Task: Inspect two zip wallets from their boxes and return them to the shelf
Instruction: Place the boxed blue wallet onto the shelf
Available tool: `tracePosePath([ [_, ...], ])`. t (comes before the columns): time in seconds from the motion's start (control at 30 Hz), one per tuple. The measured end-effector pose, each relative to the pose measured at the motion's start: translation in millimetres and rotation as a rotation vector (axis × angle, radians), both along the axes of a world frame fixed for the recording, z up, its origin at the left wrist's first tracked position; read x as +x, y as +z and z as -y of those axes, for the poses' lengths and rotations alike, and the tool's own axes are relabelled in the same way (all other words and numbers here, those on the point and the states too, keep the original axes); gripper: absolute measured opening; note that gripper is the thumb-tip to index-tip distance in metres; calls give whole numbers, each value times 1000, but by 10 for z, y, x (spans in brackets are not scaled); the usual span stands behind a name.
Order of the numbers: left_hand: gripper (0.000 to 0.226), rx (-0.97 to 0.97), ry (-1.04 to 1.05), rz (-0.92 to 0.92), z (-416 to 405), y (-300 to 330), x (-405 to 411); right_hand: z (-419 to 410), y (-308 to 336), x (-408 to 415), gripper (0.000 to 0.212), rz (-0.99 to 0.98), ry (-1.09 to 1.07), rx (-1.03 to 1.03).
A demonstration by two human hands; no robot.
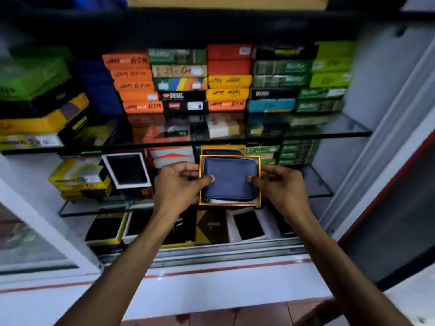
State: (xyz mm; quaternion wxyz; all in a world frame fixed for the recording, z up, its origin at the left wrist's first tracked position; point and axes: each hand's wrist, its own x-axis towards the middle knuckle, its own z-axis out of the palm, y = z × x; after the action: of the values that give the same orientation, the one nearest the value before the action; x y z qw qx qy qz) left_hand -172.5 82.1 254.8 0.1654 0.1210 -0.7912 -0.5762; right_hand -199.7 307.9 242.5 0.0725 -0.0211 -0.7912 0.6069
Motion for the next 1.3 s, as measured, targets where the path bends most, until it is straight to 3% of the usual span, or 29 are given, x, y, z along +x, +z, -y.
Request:
tracePosePath([
  [0.53,31,-236,-47,-74,-1264,-147,-944,-1009,-18,-788,40,-69,-144,102],
  [0.87,32,-259,-25,-95,-1476,-273,-1089,-1065,-219,-1108,47,-11,-119,36],
  [1.3,26,-365,8,-133,-1535,-311,-1227,-1079,-279,-1290,46,-53,-134,131],
])
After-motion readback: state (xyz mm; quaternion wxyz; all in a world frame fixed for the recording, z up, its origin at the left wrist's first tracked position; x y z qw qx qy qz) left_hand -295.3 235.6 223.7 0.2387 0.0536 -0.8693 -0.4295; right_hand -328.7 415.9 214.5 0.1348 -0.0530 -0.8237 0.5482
